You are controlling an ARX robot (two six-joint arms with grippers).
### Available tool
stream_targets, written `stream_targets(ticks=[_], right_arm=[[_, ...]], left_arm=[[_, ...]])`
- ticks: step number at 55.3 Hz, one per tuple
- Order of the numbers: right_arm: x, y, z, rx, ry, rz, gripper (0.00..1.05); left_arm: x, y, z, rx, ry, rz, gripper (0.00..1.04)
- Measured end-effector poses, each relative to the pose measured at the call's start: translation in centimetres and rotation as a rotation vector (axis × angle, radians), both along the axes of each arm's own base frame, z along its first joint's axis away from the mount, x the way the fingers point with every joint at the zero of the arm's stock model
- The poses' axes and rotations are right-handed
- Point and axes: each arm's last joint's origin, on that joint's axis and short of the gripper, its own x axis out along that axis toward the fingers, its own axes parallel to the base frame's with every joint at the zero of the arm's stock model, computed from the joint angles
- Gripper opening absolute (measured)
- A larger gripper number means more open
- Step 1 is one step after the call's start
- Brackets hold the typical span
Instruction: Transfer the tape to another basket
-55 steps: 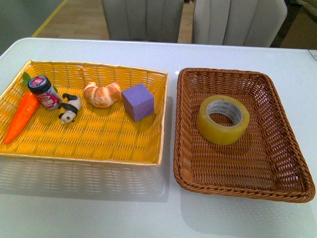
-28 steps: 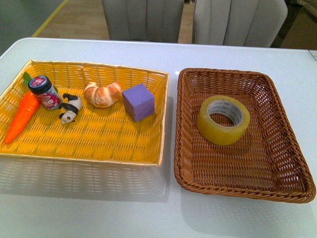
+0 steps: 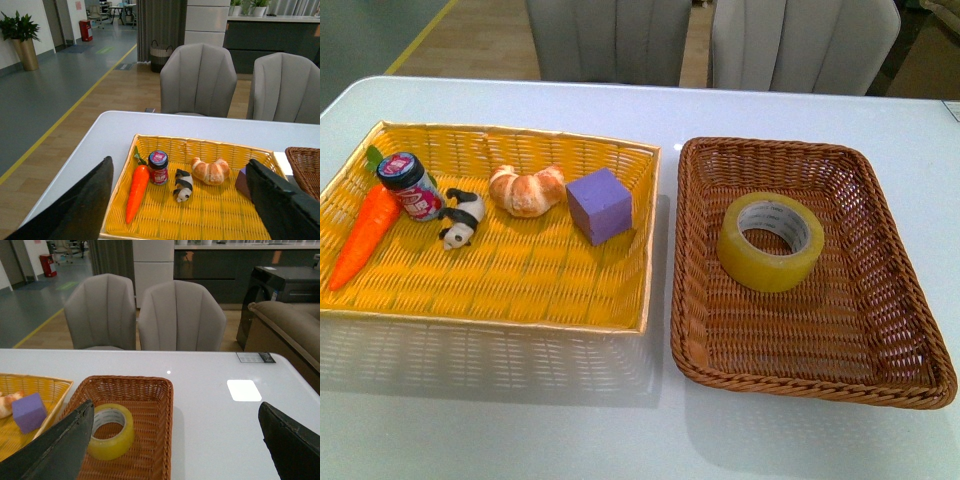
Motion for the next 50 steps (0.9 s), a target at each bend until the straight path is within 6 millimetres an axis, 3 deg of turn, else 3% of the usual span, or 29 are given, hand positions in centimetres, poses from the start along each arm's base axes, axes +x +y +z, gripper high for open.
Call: stream_targets(ticks=[4, 50], right_arm=[[0.0, 0.0, 0.0, 0.0, 0.0, 0.0, 0.96], [0.0, 0.0, 0.0, 0.0, 0.0, 0.0, 0.96]], left_arm=[[0.0, 0.0, 0.0, 0.002, 0.0, 0.0, 0.98], [0.0, 0.0, 0.0, 0.002, 0.0, 0.0, 0.96]])
